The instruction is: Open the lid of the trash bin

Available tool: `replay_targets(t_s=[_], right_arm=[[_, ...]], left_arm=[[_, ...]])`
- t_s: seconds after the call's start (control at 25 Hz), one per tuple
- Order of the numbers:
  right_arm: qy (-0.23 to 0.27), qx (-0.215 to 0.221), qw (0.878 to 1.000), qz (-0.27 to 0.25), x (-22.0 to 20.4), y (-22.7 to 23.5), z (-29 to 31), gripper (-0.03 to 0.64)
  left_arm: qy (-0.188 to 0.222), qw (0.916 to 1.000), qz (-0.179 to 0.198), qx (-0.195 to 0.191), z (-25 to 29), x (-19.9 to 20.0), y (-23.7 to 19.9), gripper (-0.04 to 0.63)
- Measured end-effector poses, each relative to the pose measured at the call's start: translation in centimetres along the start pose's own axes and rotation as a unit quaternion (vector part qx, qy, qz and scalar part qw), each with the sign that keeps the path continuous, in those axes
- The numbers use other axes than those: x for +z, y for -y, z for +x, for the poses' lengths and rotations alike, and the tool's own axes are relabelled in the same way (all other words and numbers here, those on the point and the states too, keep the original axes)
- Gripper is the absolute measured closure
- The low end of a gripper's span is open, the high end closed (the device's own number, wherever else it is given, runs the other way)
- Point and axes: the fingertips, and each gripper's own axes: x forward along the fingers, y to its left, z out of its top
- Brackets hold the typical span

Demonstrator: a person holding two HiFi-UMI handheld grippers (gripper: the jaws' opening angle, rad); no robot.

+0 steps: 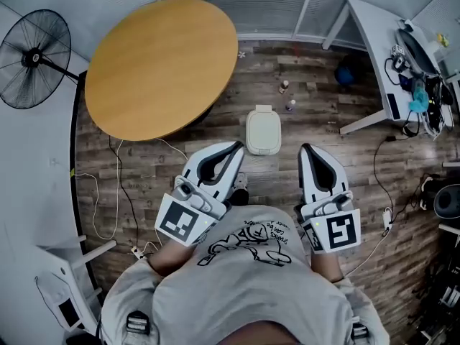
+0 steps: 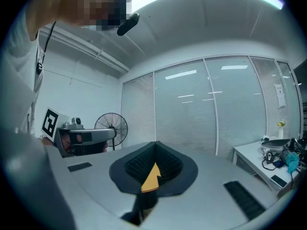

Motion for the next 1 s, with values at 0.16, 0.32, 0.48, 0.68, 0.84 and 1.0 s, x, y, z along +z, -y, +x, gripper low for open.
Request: replay_targets(t_s=[0.16,0.32,0.48,0.68,0.84,1.0], right_arm=[[0.0,0.001,1.0,-0.002,0.2,-0.1,3.5,0.611],[-0.002,0.002,1.0,-0.001,0.1,-0.3,6.1,0.611],[-0.01,0.003,1.0,0.005,-0.5,-0.2,7.3,0.611],[-0.016,0.014,1.0,0.01,-0.9,0.5,8.5,0.611],[-0.011,0.022,1.0,0.007,-0.4,1.2,8.8,0.611],[-0.012,0.023,1.0,0.005,-0.3,2.7,8.3,0.612]], left_arm=[[0.004,1.0,-0.004,0.0,0.7,0.2,-3.3,0.575],[0.005,0.9999,-0.01,-0.002,1.3,0.0,-5.7,0.575],[-0.012,0.9998,-0.014,-0.003,1.8,-0.9,-6.8,0.575],[-0.022,0.9996,-0.017,0.007,2.7,-1.2,-7.4,0.575],[-0.023,0.9994,-0.017,0.018,3.3,-1.3,-7.4,0.575],[-0.025,0.9993,-0.018,0.023,4.4,-1.5,-6.7,0.575]])
